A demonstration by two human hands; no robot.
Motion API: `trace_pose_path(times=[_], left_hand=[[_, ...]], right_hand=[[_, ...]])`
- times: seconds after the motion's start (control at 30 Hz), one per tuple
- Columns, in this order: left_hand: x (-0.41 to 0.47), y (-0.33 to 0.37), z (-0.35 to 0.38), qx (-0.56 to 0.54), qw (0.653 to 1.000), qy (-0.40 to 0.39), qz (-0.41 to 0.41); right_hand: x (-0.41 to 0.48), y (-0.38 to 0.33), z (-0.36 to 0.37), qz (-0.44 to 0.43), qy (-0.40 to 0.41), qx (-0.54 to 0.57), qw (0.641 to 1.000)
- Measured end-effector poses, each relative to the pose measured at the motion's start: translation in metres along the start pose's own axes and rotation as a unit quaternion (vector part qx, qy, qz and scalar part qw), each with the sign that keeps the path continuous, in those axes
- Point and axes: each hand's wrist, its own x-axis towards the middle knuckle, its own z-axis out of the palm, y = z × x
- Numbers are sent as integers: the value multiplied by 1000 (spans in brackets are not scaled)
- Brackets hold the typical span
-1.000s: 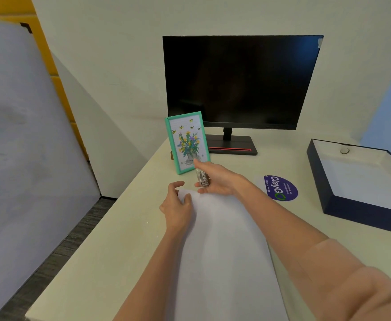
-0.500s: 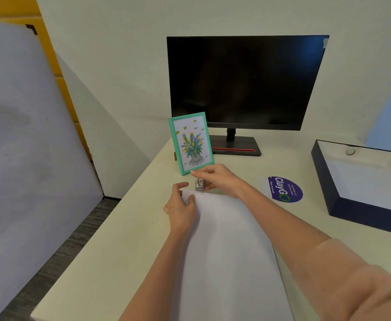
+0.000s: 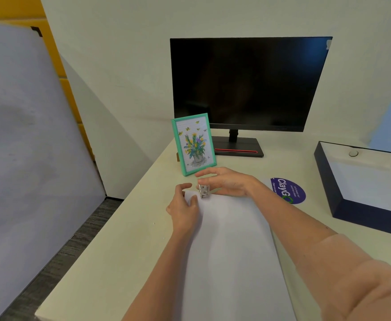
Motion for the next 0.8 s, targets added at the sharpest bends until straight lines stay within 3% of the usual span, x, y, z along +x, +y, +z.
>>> trace_pose_path(times=[0.27,0.8], left_hand=[[1,-1,2,-16,1000,6,-4],[6,-7,4,-24,999,27,-3]], right_hand=[[0,5,7,-11,21,20,1000],[5,4,14,-20,70,-66,995]])
